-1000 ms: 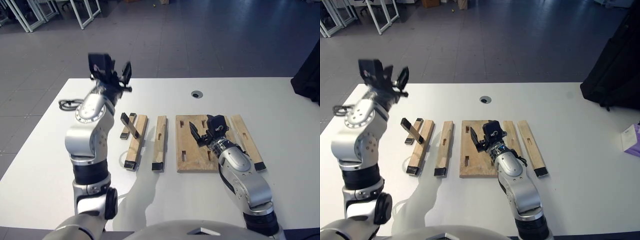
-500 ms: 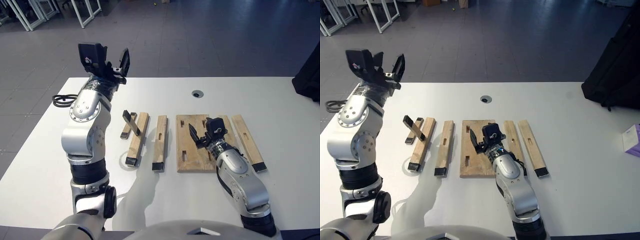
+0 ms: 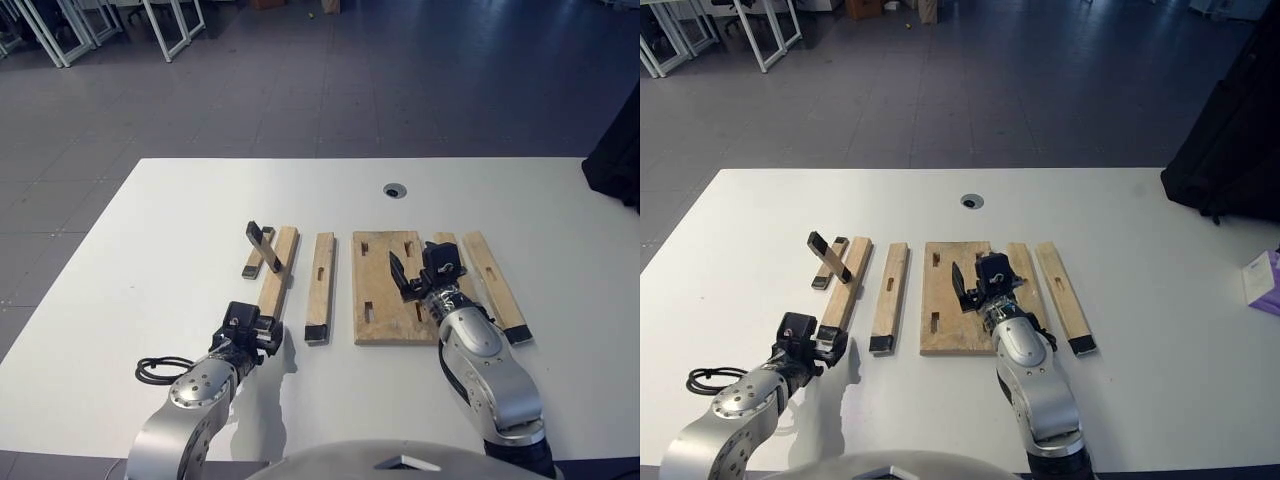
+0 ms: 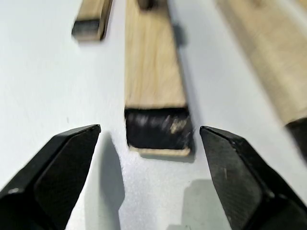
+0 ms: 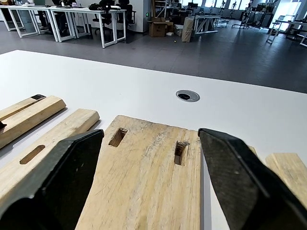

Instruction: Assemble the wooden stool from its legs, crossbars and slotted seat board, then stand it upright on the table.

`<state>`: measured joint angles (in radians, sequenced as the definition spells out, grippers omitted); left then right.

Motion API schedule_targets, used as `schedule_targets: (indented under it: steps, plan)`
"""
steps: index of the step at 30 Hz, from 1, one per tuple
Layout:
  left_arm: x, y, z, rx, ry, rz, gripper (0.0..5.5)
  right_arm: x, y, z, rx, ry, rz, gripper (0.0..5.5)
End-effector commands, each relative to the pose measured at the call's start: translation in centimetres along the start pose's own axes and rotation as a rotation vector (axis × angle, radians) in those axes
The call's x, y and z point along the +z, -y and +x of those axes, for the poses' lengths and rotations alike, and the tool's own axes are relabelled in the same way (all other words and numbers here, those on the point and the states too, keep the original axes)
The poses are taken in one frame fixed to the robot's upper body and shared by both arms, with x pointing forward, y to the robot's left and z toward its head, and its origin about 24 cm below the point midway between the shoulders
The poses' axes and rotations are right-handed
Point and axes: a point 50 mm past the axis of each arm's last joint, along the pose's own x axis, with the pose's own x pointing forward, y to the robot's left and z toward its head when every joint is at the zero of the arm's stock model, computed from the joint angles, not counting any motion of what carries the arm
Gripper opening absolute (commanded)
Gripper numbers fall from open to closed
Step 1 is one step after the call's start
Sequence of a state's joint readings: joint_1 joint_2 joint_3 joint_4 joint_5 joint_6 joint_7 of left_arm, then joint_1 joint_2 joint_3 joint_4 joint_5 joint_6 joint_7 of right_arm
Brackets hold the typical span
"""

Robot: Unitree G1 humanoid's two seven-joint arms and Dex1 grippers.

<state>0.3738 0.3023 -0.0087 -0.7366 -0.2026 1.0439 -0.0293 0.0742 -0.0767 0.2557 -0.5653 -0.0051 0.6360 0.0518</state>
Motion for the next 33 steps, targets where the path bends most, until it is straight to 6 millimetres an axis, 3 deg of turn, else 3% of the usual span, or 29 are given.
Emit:
schedule_targets:
  steps: [1, 5, 13, 17, 18, 22, 25, 27, 30, 33]
  plan:
    - [-1.5, -0.4, 1.7, 0.053, -0.098, -0.034, 3.84, 0.6, 0.2, 0.0, 0.010, 0.014, -0.017, 3.62]
    - [-0.7, 0.8, 4.5, 0.026, -0.063, -0.116, 3.56, 0.8, 0.0, 0.2, 0.036, 0.017, -0.020, 3.62]
    - [-3.3, -0.4, 4.9, 0.007, -0.177, -0.140, 2.18, 1.8, 1.0, 0.1, 0.025, 0.019, -0.031, 3.62]
    - [-2.5, 0.8, 5.1, -0.076, -0.118, -0.185, 2.05, 1.7, 2.1, 0.5, -0.004, -0.005, -0.019, 3.62]
    - [-1.2, 1.0, 5.1, -0.105, -0.058, -0.194, 2.05, 1.4, 2.4, 0.6, -0.009, -0.016, -0.021, 3.62]
    - [7.9, 1.1, 3.0, -0.243, 0.325, -0.229, 2.05, 2.0, 4.1, 0.9, -0.036, -0.014, -0.016, 3.62]
    - [13.0, 1.7, 1.2, -0.486, 0.500, -0.306, 2.05, 3.0, 5.5, 1.7, -0.004, -0.034, 0.033, 3.62]
    - [15.0, 2.1, 0.6, -0.754, 0.552, -0.371, 2.05, 4.4, 6.0, 2.4, 0.107, -0.010, 0.249, 3.62]
    - [16.5, 2.5, 0.0, -1.167, 0.566, -0.473, 2.05, 7.7, 4.7, 2.1, 0.527, 0.084, 0.587, 3.62]
    - [17.2, 2.1, -0.3, -1.341, 0.575, -0.528, 2.05, 10.3, 4.0, 1.4, 0.867, 0.152, 0.749, 3.62]
